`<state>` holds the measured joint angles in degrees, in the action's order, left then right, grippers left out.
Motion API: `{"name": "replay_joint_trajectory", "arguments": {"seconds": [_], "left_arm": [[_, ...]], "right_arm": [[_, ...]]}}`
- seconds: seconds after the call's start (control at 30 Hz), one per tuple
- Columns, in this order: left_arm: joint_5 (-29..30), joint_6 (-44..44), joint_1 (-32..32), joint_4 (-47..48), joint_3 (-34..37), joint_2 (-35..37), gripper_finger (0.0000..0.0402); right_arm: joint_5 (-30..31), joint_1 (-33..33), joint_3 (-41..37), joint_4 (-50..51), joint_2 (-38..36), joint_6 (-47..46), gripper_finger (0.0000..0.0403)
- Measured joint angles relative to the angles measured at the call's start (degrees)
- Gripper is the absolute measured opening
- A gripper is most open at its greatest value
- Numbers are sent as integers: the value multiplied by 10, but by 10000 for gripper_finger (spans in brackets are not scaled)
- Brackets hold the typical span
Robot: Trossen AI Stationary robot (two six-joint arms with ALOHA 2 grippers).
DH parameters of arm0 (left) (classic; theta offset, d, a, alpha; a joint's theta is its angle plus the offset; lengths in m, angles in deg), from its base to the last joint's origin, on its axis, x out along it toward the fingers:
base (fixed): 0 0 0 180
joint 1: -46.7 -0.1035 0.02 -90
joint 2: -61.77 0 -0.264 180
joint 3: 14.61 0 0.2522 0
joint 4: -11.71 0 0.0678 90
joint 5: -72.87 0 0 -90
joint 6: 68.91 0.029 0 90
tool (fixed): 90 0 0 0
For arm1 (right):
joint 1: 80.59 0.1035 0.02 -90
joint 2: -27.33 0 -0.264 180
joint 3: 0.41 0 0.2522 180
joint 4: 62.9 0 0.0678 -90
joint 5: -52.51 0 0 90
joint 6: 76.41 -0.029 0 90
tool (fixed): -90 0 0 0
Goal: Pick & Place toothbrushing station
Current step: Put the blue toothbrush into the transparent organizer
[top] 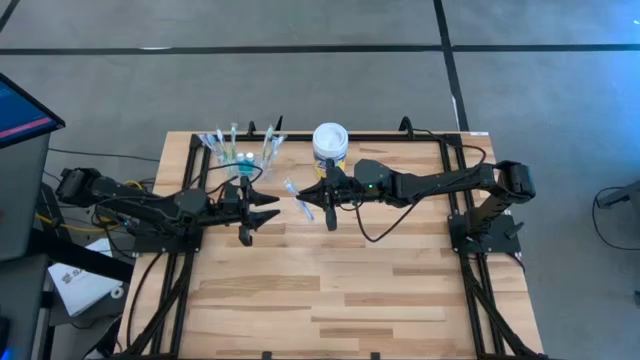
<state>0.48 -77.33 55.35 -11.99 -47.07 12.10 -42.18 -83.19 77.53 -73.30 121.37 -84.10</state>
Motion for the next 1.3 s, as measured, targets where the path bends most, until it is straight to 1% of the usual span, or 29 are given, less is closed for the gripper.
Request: {"name": "replay_joint_trajectory", "arguments": {"seconds": [0.13, 0.37, 0.8, 0.97, 1.17, 1.3], "left_arm": [[0, 0, -6, -32, 0, -32, 163], [0, 2, -10, -118, 0, -92, 163], [0, 5, -36, -221, 0, -173, 163], [-30, 5, -43, -272, 0, -201, 163], [-30, 5, -54, -309, 0, -225, 163], [-30, 5, -58, -311, -15, -248, 163]], "right_arm": [[0, -1, 0, -23, 0, 8, 8], [0, -1, 0, -19, 0, 22, 8], [0, -1, 0, -18, 0, 30, 9], [0, -1, 0, -18, 0, 32, 9], [0, -1, 0, -18, 0, 32, 9], [0, -1, 0, -18, 0, 32, 9]]}}
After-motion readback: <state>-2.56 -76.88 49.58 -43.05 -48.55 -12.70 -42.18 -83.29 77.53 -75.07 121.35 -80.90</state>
